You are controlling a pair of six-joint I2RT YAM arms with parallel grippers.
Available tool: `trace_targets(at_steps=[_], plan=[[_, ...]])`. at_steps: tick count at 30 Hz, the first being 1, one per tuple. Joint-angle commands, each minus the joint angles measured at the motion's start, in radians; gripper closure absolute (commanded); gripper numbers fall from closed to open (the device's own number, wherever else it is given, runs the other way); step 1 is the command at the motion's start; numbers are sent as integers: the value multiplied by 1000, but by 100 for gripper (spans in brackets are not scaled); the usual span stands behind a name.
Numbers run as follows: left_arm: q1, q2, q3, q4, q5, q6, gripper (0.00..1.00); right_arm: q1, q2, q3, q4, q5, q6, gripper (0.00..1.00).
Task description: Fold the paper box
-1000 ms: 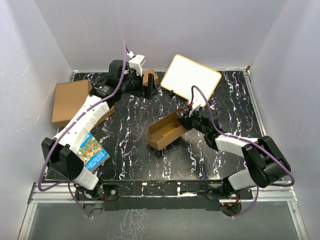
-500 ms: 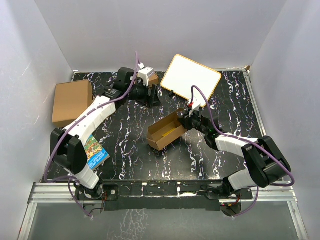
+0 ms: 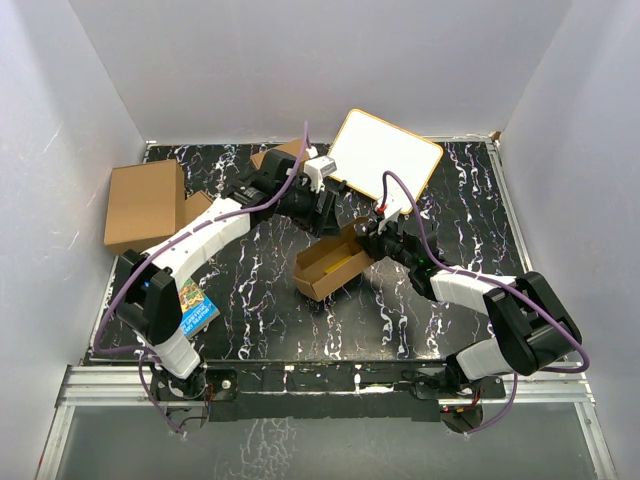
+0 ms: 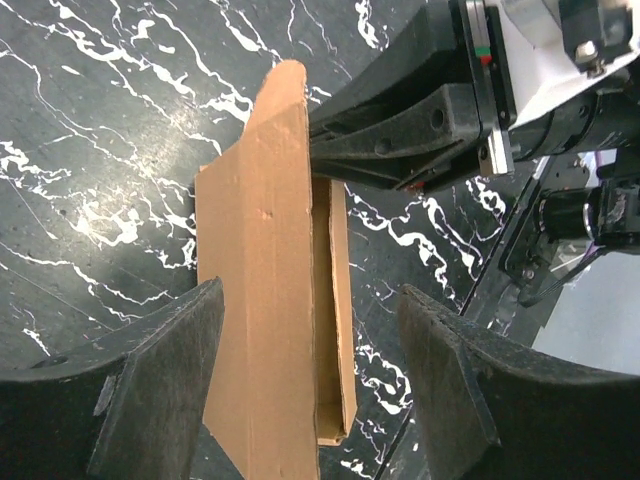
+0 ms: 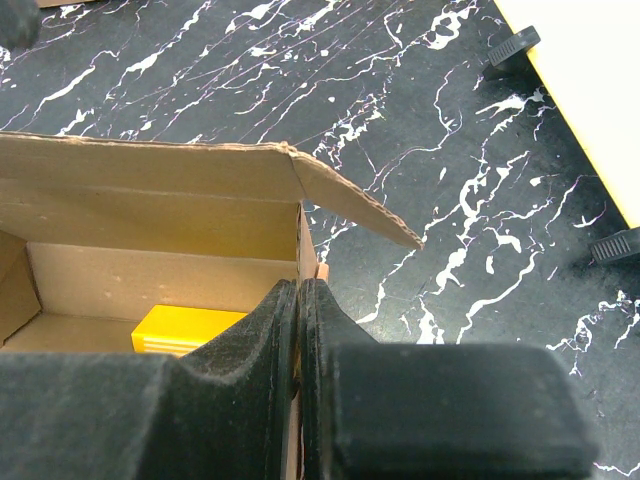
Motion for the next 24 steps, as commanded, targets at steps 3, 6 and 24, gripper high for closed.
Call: trace_targets(at_steps=[3, 6, 24], plan=[[-59, -6, -6, -76, -94, 79, 33, -7, 8, -1, 53, -15, -5, 91], [-75, -3, -6, -89, -136, 95, 36, -6, 9, -1, 53, -16, -5, 91], [-106, 40, 16, -109, -221, 117, 96, -6, 6, 4, 51, -29, 1, 90]])
